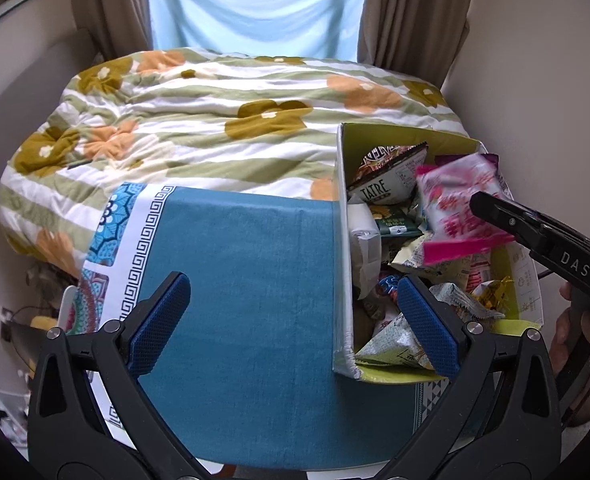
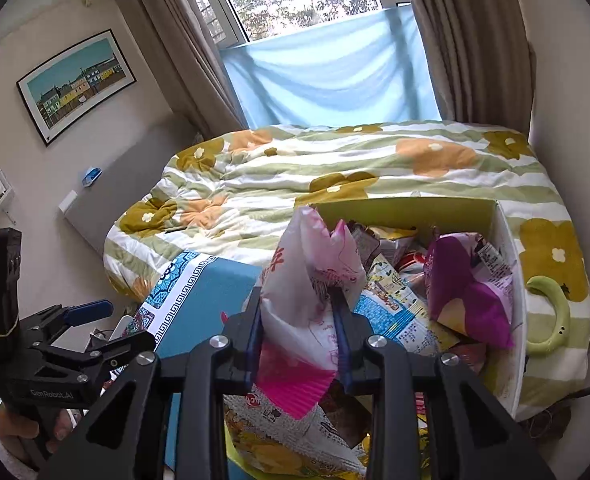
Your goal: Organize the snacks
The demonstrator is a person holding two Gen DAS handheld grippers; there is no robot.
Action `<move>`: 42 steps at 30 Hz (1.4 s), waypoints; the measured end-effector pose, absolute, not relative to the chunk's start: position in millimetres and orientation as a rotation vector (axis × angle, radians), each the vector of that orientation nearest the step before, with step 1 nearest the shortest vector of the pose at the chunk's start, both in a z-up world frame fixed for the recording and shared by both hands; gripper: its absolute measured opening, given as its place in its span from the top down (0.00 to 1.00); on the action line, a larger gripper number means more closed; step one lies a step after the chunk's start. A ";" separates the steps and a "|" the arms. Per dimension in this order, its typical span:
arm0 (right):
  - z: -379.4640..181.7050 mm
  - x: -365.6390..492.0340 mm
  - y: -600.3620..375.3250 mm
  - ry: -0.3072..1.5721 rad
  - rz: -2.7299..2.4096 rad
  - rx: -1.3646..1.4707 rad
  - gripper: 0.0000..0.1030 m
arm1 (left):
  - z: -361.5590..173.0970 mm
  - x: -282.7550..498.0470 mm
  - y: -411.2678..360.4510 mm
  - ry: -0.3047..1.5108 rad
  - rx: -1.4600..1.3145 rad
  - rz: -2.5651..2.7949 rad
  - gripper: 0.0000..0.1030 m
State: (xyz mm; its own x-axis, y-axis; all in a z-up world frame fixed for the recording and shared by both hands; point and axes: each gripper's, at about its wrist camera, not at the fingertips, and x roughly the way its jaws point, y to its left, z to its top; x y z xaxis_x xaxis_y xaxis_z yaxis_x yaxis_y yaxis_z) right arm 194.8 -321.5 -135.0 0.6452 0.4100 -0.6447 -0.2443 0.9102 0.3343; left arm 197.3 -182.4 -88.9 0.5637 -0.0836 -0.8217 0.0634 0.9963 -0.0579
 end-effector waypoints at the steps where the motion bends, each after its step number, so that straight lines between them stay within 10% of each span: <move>1: -139.6 198.1 -322.0 0.801 0.371 0.242 0.67 | -89.8 195.4 -182.7 0.966 -0.013 -0.089 0.01; 8: -150.1 176.2 -329.3 0.830 0.261 0.284 0.04 | -94.9 179.7 -176.8 0.961 0.025 -0.126 0.01; 42: -47.4 -38.5 -188.3 0.576 -0.103 0.037 0.01 | 16.3 -19.0 -41.4 0.584 0.062 -0.144 0.01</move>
State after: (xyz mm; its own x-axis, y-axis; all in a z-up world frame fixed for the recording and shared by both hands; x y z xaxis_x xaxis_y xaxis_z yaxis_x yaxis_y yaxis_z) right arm -38.5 -188.3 -47.4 0.8337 -0.0870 -0.5453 0.1075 0.9942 0.0056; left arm -19.0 -41.4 16.3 0.8247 -0.1180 -0.5531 0.1530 0.9881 0.0174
